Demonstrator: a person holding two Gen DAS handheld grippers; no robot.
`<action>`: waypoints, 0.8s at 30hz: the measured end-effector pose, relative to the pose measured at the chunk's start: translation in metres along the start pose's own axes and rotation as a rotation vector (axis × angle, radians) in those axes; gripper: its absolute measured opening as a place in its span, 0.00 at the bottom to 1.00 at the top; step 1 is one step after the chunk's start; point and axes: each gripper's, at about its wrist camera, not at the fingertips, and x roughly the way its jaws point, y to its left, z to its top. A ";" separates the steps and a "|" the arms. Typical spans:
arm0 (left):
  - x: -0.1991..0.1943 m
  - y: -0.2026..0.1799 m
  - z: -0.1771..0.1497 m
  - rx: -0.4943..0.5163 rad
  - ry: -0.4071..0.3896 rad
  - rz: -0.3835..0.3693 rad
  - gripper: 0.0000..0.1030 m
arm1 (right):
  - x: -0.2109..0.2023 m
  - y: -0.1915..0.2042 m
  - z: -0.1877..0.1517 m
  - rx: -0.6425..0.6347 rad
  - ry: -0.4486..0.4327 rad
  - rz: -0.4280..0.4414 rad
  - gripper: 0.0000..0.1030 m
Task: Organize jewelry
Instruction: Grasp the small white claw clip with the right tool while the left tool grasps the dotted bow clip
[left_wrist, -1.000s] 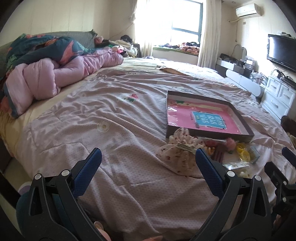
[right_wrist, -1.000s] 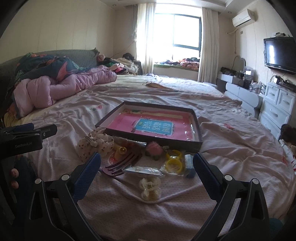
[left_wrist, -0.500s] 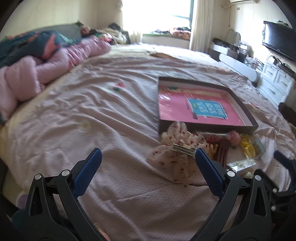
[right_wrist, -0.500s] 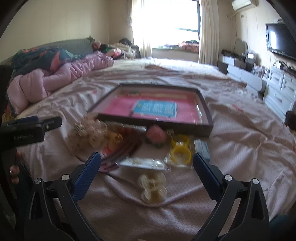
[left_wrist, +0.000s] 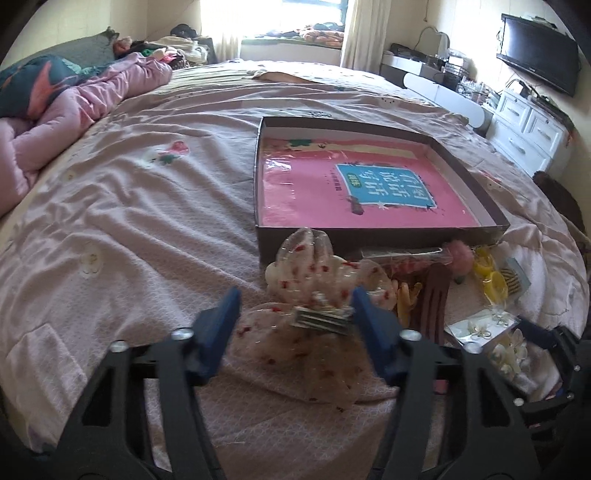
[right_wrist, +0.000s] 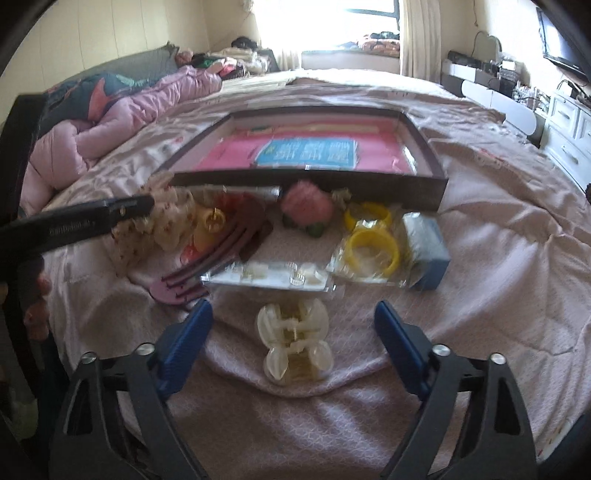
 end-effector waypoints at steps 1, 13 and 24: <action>-0.001 0.001 0.000 -0.005 -0.001 -0.025 0.28 | 0.002 0.000 -0.002 -0.004 0.007 -0.003 0.74; -0.024 0.018 -0.003 -0.040 -0.031 -0.056 0.00 | -0.007 -0.005 0.001 -0.029 -0.012 0.024 0.36; -0.035 0.013 -0.007 -0.031 -0.025 -0.132 0.05 | -0.040 -0.034 0.001 0.037 -0.074 -0.020 0.36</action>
